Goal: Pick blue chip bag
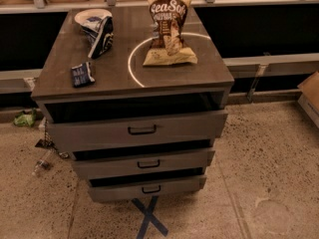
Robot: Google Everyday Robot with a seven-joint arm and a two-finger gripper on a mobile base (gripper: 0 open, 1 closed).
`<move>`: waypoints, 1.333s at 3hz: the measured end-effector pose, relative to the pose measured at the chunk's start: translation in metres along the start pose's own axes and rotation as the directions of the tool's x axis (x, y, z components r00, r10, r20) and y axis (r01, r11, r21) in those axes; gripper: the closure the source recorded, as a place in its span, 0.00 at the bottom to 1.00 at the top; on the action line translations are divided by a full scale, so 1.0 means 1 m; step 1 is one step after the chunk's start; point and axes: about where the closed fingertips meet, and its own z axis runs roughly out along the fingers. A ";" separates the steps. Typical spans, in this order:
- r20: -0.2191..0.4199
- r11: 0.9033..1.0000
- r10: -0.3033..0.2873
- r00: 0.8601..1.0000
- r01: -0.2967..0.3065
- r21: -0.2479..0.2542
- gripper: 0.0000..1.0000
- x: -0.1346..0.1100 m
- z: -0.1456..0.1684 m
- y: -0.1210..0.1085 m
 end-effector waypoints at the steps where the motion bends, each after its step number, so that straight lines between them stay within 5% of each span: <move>1: 0.050 0.997 0.073 0.996 -0.073 -0.001 0.00 -0.034 0.047 -0.003; 3: 0.156 0.975 0.223 0.962 -0.222 -0.030 0.00 -0.114 0.119 0.003; 4: 0.160 0.970 0.243 0.957 -0.241 -0.030 0.00 -0.117 0.123 0.003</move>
Offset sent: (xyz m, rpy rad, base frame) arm 0.0997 0.1620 -0.0223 0.2973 0.0356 -0.1484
